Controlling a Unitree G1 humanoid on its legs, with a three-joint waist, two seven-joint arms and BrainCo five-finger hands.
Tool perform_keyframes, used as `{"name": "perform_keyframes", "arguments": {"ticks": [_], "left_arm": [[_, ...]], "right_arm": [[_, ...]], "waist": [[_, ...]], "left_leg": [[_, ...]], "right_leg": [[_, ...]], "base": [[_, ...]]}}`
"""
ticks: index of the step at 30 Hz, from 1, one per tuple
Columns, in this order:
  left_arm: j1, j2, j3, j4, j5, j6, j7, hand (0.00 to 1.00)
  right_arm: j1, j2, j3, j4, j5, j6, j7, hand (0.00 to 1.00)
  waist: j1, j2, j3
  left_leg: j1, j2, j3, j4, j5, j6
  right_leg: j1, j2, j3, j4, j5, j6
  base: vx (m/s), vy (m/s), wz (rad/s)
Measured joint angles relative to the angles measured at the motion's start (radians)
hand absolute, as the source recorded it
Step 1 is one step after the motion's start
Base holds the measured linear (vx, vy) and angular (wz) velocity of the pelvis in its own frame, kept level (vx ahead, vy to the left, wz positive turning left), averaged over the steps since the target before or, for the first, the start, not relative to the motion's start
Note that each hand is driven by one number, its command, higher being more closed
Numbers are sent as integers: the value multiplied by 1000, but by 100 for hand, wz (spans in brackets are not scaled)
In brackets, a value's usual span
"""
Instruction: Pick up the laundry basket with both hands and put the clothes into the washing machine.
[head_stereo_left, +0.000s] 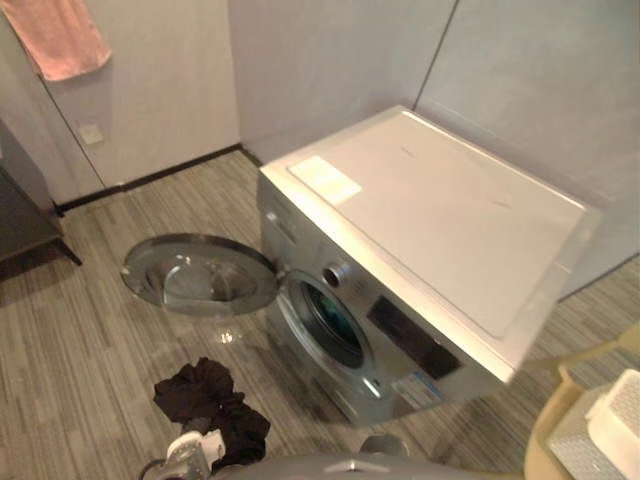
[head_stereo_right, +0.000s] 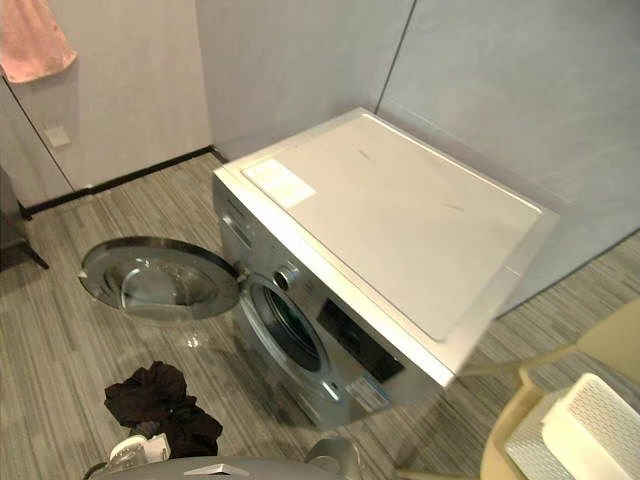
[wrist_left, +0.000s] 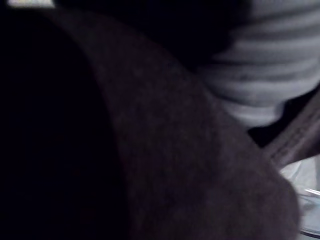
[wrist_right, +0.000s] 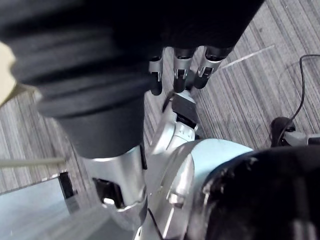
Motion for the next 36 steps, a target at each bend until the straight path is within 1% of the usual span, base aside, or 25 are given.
{"name": "perform_keyframes", "arguments": {"ticks": [3,4,5,6,7,8,9,10,12,13,14,16,18,19,20,22,23,24,25,26,27,30,33,34,36], "left_arm": [[-30,-12,54,16,30,1,-10,100],[-33,-22,68,18,35,1,-13,100],[-33,-42,82,18,46,1,-17,100],[-32,-57,95,18,56,1,-20,100],[-37,-62,126,12,66,1,-21,100],[-41,-79,148,12,76,2,-18,100],[-35,-98,163,5,85,2,-19,100],[-34,-107,164,-8,92,2,-19,100],[-33,-130,183,-47,95,1,-20,100],[-33,-159,206,-82,93,1,-21,100],[-35,-171,200,-89,90,2,-31,100],[-34,-171,211,-100,88,1,-42,100],[-24,-163,207,-111,77,0,-40,100],[-16,-157,201,-116,65,-1,-41,100],[-13,-158,203,-119,60,-1,-40,100],[-10,-158,215,-125,59,-2,-38,100],[-5,-175,205,-108,60,-3,-38,100],[6,-159,182,-85,61,-9,-40,100],[-2,-140,168,-81,61,-7,-40,100],[-1,-116,149,-84,64,-2,-40,100],[-8,-114,124,-76,63,4,-38,100],[-7,-125,108,-72,63,4,-38,100],[-8,-129,108,-73,62,0,-38,100],[-8,-127,108,-74,62,1,-37,100],[-7,-124,108,-77,59,4,-34,100]], "right_arm": [[-2,15,18,-52,7,-12,4,0],[-2,18,18,-61,7,-16,5,0],[-4,23,16,-74,7,-21,6,0],[2,28,13,-72,7,-22,8,0],[22,45,5,-67,7,-22,13,0],[19,44,-1,-66,7,-21,16,0],[19,32,-6,-75,7,-21,20,0],[24,27,-19,-70,13,-6,12,0],[45,17,-7,-73,10,15,14,0],[51,3,2,-77,3,17,12,0],[46,-8,6,-80,2,14,7,0],[40,-9,14,-81,4,0,-9,0],[39,-11,32,-80,5,-11,-21,0],[22,-12,41,-79,4,-13,-17,0],[16,-18,51,-82,0,-15,-12,0],[6,-22,102,-113,-7,-19,-2,0],[-11,-37,103,-116,-14,-26,12,0],[-29,-43,103,-121,-17,-23,16,0],[-16,-29,106,-120,-18,-19,19,0],[24,-2,135,-125,-24,-19,21,0],[40,3,155,-134,-15,-19,23,0],[51,2,162,-154,-13,-24,35,0],[44,-14,184,-153,-21,-19,36,0],[43,-14,183,-152,-35,-17,36,0],[37,-16,180,-153,-46,-16,36,0]], "waist": [[-4,-5,48],[-4,-2,54],[-5,1,56],[-2,-6,55],[-2,-39,50],[0,-27,53],[2,3,53],[2,11,53],[7,25,49],[17,50,52],[27,69,59],[34,73,68],[39,63,70],[42,55,64],[42,53,56],[58,50,35],[70,88,5],[76,97,1],[59,67,-2],[40,11,-22],[47,-11,-33],[54,7,-45],[59,19,-43],[65,30,-37],[63,28,-38]], "left_leg": [[105,-17,4,-72,0,3],[120,-17,4,-84,0,3],[144,-19,7,-114,0,3],[158,-35,5,-138,0,0],[200,-67,-6,-163,-20,-38],[219,-52,-6,-161,-34,-52],[226,-27,10,-130,-37,-58],[208,-7,21,-51,-44,-68],[87,61,38,256,-53,-97],[-25,128,24,510,-16,-120],[-99,158,-7,676,-6,-130],[-178,171,-96,845,-16,-117],[-194,170,-166,797,-45,-94],[-177,167,-209,616,-69,-76],[-172,161,-241,539,-73,-70],[-160,119,-385,338,-83,-84],[-139,92,-523,199,-90,-93],[-139,106,-482,169,-66,-141],[-127,81,-468,158,-64,-137],[-109,32,-442,140,-55,-122],[-108,18,-411,136,-49,-122],[-90,8,-310,46,-1,-89],[-80,20,-200,15,27,-69],[-92,32,-150,17,30,-57],[-92,62,-99,15,32,-55]], "right_leg": [[-74,175,-91,-69,-103,-34],[-83,192,-115,-119,-103,-34],[-92,202,-178,-259,-86,-32],[-83,199,-206,-380,-21,-33],[-70,175,-211,-478,100,-113],[-57,181,-217,-468,74,-119],[-31,211,-214,-488,57,-105],[-3,227,-210,-522,48,-97],[49,266,-198,-595,48,-98],[79,302,-174,-641,62,-101],[94,323,-149,-654,72,-103],[133,351,-81,-651,72,-102],[172,367,0,-651,69,-81],[179,369,83,-641,61,-69],[169,370,118,-635,59,-62],[112,373,225,-622,59,-51],[89,400,299,-646,74,-16],[9,400,327,-403,20,-15],[8,374,327,-333,-17,0],[62,309,332,-374,-95,14],[65,290,347,-430,-110,36],[60,275,434,-563,-33,57],[64,242,431,-690,10,41],[57,220,370,-710,24,21],[20,165,150,-576,18,14]], "base": [[333,81,10],[376,51,20],[250,33,25],[398,14,44],[358,-13,30],[429,-51,11],[356,-98,-15],[376,-143,-18],[281,-126,-24],[207,-49,-61],[207,27,-83],[135,150,-120],[56,185,-139],[-2,171,-127],[-41,262,-183],[-100,316,-191],[-141,367,-211],[-87,323,-172],[-3,174,-75],[50,104,-40],[18,127,-58],[-24,196,-102],[-36,180,-99],[-86,140,-100],[-29,49,-76]]}}
